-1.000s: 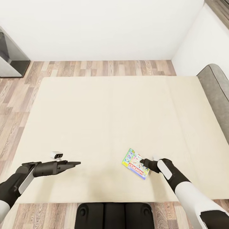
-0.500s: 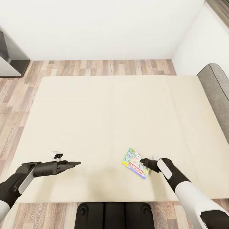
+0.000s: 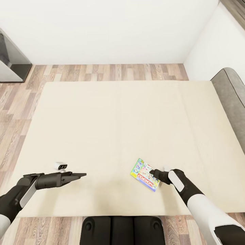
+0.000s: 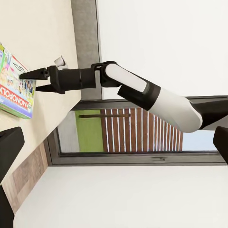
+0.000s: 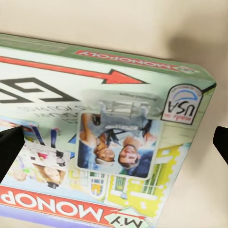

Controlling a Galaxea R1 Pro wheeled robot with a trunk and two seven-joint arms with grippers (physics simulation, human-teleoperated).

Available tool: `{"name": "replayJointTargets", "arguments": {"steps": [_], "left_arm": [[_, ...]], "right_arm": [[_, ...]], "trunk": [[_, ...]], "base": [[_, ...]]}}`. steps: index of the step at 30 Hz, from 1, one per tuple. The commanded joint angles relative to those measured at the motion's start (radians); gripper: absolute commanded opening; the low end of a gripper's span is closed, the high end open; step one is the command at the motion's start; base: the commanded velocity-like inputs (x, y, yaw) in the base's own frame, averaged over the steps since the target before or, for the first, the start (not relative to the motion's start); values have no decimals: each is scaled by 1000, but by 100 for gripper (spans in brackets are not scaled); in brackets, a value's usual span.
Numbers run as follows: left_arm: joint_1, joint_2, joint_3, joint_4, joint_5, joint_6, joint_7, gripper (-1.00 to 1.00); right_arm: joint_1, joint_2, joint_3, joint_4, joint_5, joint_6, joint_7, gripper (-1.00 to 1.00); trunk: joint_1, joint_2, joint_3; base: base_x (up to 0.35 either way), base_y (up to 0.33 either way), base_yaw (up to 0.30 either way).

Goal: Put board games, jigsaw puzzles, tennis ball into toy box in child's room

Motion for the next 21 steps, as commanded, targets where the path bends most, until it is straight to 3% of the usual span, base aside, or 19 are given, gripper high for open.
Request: {"name": "replayJointTargets", "arguments": {"steps": [1, 21], "left_arm": [[-2, 0, -5, 1, 6, 10, -2, 100], [-2, -1, -5, 1, 6, 10, -2, 100]], "right_arm": [[1, 1, 0, 9, 14, 2, -2, 100], [2, -7, 1, 10, 14, 3, 1, 100]], "trunk": [[2, 0, -1], [2, 0, -1]], "base": [[0, 0, 0], [0, 0, 0]]}}
